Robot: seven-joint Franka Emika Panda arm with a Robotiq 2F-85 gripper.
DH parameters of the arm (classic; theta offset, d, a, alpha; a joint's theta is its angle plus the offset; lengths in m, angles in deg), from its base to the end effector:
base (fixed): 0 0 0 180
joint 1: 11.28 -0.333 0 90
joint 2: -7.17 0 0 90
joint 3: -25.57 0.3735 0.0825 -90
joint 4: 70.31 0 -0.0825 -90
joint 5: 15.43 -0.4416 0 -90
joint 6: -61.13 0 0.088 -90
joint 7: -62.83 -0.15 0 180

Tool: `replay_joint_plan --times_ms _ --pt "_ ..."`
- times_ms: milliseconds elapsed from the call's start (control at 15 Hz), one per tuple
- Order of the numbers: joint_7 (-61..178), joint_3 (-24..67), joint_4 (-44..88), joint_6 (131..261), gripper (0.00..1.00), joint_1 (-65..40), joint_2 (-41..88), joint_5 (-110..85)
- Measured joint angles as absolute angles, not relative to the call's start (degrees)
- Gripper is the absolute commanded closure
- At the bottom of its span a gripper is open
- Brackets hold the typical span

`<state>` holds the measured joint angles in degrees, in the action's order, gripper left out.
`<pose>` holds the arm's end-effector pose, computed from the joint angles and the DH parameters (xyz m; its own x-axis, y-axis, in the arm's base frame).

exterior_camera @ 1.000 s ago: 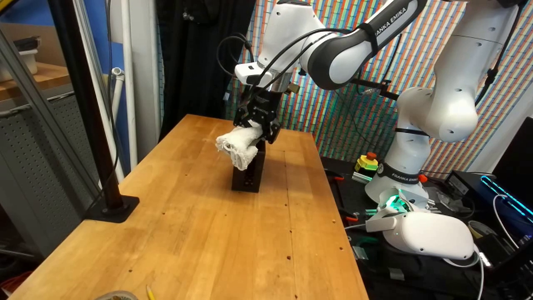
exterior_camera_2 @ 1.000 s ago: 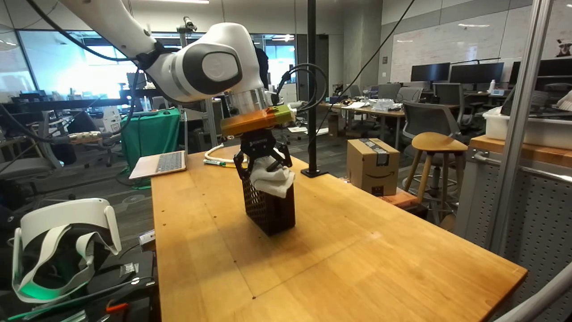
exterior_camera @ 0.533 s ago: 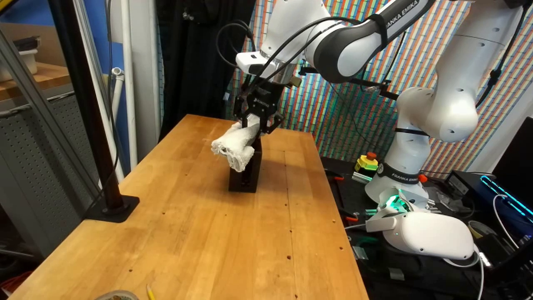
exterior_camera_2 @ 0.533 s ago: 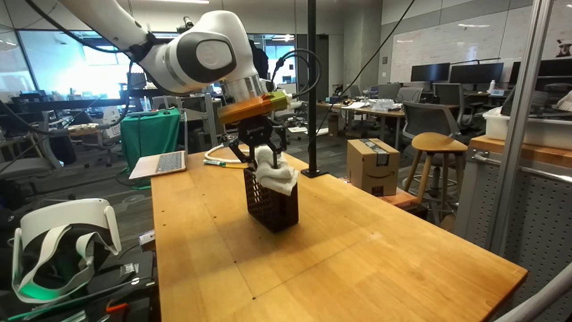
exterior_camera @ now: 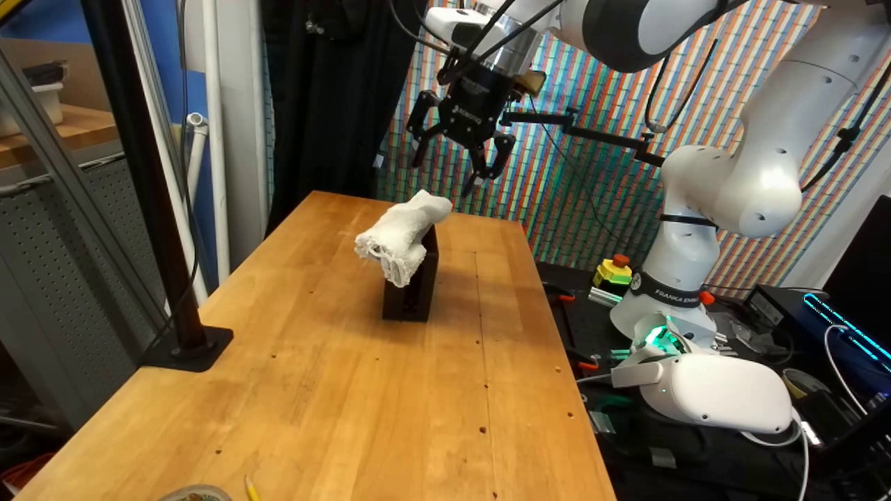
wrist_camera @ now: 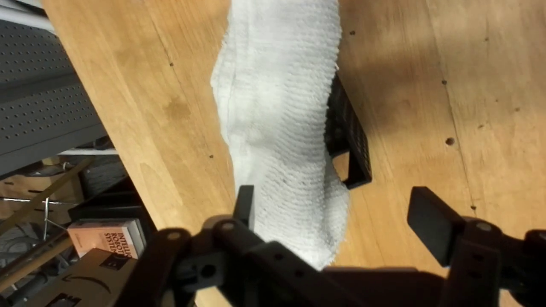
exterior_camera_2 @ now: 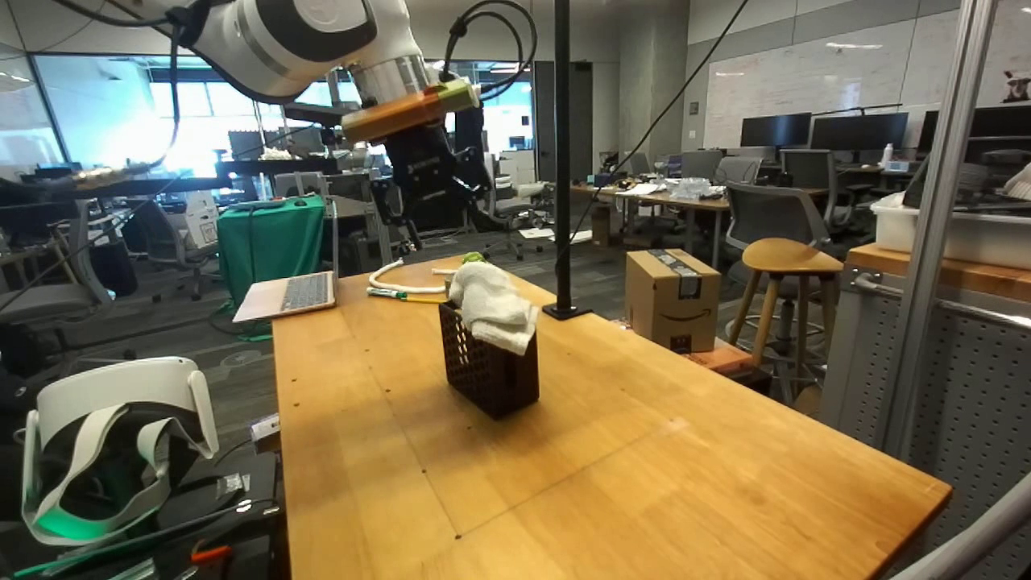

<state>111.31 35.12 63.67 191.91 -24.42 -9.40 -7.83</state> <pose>0.4850 0.1973 0.4575 0.2490 0.9683 0.0218 0.9305 -0.2454 0.2720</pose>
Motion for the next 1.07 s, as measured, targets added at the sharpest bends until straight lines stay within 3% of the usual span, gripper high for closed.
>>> replay_joint_plan --times_ms 467,733,1067 --pt "92.55 37.45 64.59 193.65 0.92 -28.12 -10.05 -16.9" --pt "80.13 37.82 65.8 199.53 1.0 -26.9 -8.8 -13.89" --pt "65.86 37.99 65.94 202.19 0.96 -22.23 -6.91 -4.39"
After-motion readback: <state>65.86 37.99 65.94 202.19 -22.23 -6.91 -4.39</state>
